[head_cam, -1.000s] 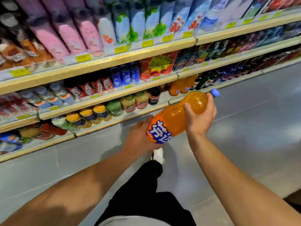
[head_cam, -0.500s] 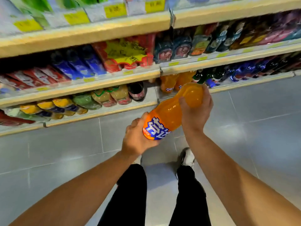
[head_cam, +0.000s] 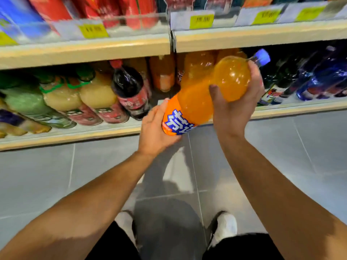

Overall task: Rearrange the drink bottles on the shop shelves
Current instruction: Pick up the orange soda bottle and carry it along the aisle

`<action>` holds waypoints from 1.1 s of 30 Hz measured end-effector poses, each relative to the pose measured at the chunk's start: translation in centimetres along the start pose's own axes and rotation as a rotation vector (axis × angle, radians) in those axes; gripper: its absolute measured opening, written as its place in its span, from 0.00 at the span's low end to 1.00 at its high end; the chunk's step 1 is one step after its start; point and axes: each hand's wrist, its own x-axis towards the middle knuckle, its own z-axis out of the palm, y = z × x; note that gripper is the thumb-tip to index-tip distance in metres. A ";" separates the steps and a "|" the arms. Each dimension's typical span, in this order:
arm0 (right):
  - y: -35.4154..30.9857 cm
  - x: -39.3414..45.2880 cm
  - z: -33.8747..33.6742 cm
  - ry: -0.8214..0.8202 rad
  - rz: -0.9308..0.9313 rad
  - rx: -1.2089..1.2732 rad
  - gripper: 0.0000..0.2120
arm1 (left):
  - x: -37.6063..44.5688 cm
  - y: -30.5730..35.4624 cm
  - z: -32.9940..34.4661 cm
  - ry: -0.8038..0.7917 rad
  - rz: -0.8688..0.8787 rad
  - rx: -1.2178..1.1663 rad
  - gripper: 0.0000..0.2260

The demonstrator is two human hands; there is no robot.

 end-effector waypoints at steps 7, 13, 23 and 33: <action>6.0 0.5 4.5 0.003 -0.214 0.164 0.33 | 6.3 -7.5 5.5 0.202 0.132 0.003 0.51; 8.8 0.4 6.4 -0.036 -0.321 0.113 0.33 | 8.2 -10.6 8.8 0.273 0.113 -0.061 0.52; 10.5 -2.2 8.7 -0.134 -0.358 0.041 0.33 | 8.7 -12.9 11.2 0.307 -0.017 -0.144 0.52; 10.9 -2.1 9.6 -0.269 -0.522 -0.030 0.29 | 7.6 -9.9 8.4 0.235 0.024 -0.222 0.49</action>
